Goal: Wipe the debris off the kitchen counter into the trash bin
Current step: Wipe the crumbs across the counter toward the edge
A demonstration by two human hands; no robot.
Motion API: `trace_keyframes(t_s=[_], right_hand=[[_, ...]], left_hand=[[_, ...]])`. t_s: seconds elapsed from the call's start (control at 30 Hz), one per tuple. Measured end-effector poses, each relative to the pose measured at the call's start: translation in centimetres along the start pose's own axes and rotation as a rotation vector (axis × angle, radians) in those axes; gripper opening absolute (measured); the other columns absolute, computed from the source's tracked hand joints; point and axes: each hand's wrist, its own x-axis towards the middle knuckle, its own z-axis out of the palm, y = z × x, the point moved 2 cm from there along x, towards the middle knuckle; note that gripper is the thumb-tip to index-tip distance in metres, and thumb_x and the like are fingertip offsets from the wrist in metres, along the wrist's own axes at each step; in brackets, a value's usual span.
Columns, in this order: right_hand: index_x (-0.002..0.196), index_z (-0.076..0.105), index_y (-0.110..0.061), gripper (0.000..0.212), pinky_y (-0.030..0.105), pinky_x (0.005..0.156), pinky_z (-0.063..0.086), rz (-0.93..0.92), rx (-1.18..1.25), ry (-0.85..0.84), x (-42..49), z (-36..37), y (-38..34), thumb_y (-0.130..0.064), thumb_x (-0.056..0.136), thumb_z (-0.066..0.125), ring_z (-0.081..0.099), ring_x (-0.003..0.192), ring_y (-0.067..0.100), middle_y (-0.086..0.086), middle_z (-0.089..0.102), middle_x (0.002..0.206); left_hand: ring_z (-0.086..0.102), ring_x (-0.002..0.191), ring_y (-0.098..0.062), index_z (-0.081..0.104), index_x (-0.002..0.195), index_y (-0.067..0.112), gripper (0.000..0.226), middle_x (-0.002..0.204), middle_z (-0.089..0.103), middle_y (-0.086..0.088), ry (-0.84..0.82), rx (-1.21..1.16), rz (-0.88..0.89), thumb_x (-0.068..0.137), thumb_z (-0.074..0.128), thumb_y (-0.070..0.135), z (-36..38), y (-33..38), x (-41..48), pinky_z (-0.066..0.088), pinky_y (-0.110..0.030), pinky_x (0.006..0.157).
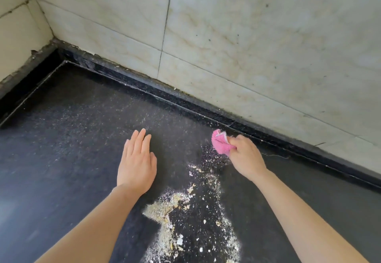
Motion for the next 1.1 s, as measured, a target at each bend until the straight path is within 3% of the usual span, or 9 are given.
trace_keyframes(t_s=[0.13, 0.17, 0.2, 0.37, 0.5, 0.6, 0.73, 0.93, 1.1], right_hand=[[0.107, 0.064, -0.017, 0.030, 0.034, 0.064, 0.039, 0.348, 0.179, 0.175, -1.9, -1.0, 7.3, -0.030, 0.095, 0.040, 0.052, 0.076, 0.026, 0.005, 0.057, 0.083], [0.090, 0.059, -0.017, 0.034, 0.033, 0.062, 0.038, 0.446, 0.226, 0.213, -2.2, -1.3, 8.8, -0.043, 0.096, 0.039, 0.052, 0.071, 0.024, 0.004, 0.059, 0.080], [0.098, 0.065, -0.015, 0.044, 0.032, 0.061, 0.038, 0.537, 0.256, 0.248, -2.1, -1.7, 9.9, -0.050, 0.096, 0.038, 0.052, 0.066, 0.022, 0.005, 0.061, 0.079], [0.095, 0.061, -0.005, 0.046, 0.035, 0.070, 0.041, 0.714, 0.176, 0.187, 2.3, -0.1, 10.7, -0.035, 0.090, 0.027, 0.058, 0.082, 0.032, 0.018, 0.064, 0.098], [0.092, 0.057, -0.017, 0.014, 0.029, 0.070, 0.039, 0.684, 0.257, 0.290, 4.8, 2.0, 7.8, -0.010, 0.087, 0.046, 0.059, 0.089, 0.032, 0.009, 0.056, 0.115], [0.076, 0.048, -0.016, 0.016, 0.029, 0.056, 0.035, 0.502, 0.135, 0.188, 4.8, 2.5, 6.9, -0.005, 0.086, 0.042, 0.055, 0.074, 0.030, 0.008, 0.058, 0.091], [0.077, 0.058, -0.012, 0.021, 0.032, 0.050, 0.031, 0.173, 0.035, 0.054, 3.9, 1.2, 7.6, -0.009, 0.087, 0.040, 0.053, 0.064, 0.026, 0.013, 0.058, 0.071], [0.115, 0.062, -0.019, 0.037, 0.032, 0.062, 0.038, 0.384, -0.050, 0.207, 4.6, 2.0, 7.4, -0.009, 0.086, 0.043, 0.056, 0.086, 0.036, 0.007, 0.049, 0.090], [0.121, 0.061, -0.030, 0.047, 0.034, 0.063, 0.036, 0.112, 0.098, 0.019, 4.8, 2.3, 6.4, -0.006, 0.087, 0.041, 0.049, 0.086, 0.027, 0.003, 0.049, 0.090]], left_hand=[[0.011, 0.148, -0.021, 0.030, 0.148, 0.007, 0.052, 0.158, 0.020, -0.007, -0.001, 0.030, -0.038, 0.099, 0.031, 0.027, 0.7, 0.1, 1.2, 0.008, -0.038, 0.121], [0.013, 0.147, -0.022, 0.032, 0.147, 0.007, 0.052, 0.158, 0.023, -0.007, 0.005, 0.033, -0.045, 0.099, 0.033, 0.027, 0.8, 0.2, 1.2, 0.009, -0.038, 0.121], [0.015, 0.147, -0.022, 0.034, 0.146, 0.007, 0.052, 0.157, 0.025, -0.007, 0.007, 0.038, -0.046, 0.098, 0.034, 0.027, 0.8, 0.1, 1.1, 0.010, -0.038, 0.121], [0.016, 0.146, -0.021, 0.037, 0.144, 0.007, 0.051, 0.155, 0.028, -0.008, 0.000, 0.037, -0.060, 0.097, 0.038, 0.026, 0.9, 0.3, 1.2, 0.010, -0.037, 0.120], [0.016, 0.146, -0.022, 0.037, 0.144, 0.007, 0.051, 0.155, 0.029, -0.008, 0.000, 0.046, -0.065, 0.096, 0.038, 0.026, 0.9, 0.3, 1.3, 0.011, -0.038, 0.120], [0.017, 0.146, -0.023, 0.037, 0.143, 0.007, 0.051, 0.155, 0.029, -0.009, -0.007, 0.048, -0.067, 0.097, 0.039, 0.026, 0.9, 0.4, 1.3, 0.012, -0.039, 0.120], [0.016, 0.146, -0.022, 0.037, 0.144, 0.008, 0.051, 0.155, 0.028, -0.008, -0.013, 0.052, -0.071, 0.097, 0.038, 0.027, 0.8, 0.4, 1.2, 0.012, -0.040, 0.120], [0.016, 0.146, -0.022, 0.037, 0.144, 0.008, 0.051, 0.155, 0.029, -0.008, -0.008, 0.055, -0.076, 0.097, 0.036, 0.028, 0.9, 0.4, 1.3, 0.012, -0.039, 0.120], [0.016, 0.146, -0.022, 0.037, 0.144, 0.009, 0.051, 0.155, 0.028, -0.007, -0.013, 0.054, -0.079, 0.097, 0.036, 0.028, 0.8, 0.4, 1.2, 0.012, -0.039, 0.120]])
